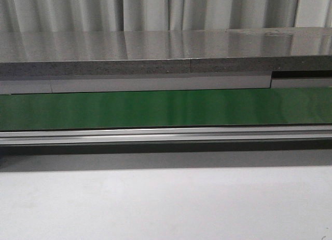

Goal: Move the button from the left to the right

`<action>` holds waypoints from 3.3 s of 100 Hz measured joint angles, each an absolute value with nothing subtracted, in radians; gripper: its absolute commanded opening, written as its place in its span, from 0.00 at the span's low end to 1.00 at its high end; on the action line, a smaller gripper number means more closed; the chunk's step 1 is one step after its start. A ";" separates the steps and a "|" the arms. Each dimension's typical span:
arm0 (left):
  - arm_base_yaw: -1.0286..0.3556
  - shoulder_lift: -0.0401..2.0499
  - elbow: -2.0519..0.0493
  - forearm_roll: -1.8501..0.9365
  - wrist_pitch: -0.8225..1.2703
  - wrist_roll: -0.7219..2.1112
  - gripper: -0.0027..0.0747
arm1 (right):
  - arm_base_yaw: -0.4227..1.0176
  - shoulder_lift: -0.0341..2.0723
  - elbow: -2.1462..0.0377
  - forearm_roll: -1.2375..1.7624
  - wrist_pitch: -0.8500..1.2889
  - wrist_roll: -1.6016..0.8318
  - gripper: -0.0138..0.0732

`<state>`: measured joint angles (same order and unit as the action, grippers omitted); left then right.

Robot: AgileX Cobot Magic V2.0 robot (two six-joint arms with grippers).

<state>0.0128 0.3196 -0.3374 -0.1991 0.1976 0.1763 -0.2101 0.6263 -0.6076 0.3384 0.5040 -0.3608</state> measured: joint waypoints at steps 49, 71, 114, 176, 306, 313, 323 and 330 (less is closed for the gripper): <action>0.013 0.320 -0.337 -0.199 0.198 0.176 0.01 | -0.052 0.429 -0.404 -0.029 0.230 0.057 0.08; 0.013 0.320 -0.337 -0.199 0.198 0.176 0.01 | -0.052 0.275 -0.276 -0.066 0.219 0.111 0.08; 0.013 0.320 -0.337 -0.199 0.198 0.176 0.01 | -0.052 -0.008 -0.055 -0.066 0.219 0.185 0.08; 0.013 0.320 -0.337 -0.199 0.198 0.176 0.01 | -0.052 -0.011 0.028 -0.037 0.199 0.187 0.08; 0.013 0.320 -0.337 -0.199 0.198 0.176 0.01 | -0.052 -0.011 0.028 -0.089 0.167 0.189 0.08; 0.013 0.320 -0.337 -0.199 0.198 0.176 0.01 | -0.052 -0.011 0.028 -0.089 0.167 0.189 0.08; 0.013 0.320 -0.337 -0.199 0.198 0.176 0.01 | -0.052 -0.011 0.028 -0.090 0.167 0.189 0.08; 0.013 0.320 -0.337 -0.199 0.198 0.176 0.01 | -0.052 -0.011 0.028 -0.092 0.167 0.189 0.08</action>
<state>0.0128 0.3196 -0.3374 -0.1991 0.1976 0.1763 -0.0520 -0.0107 0.0282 -0.0915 0.1673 0.1886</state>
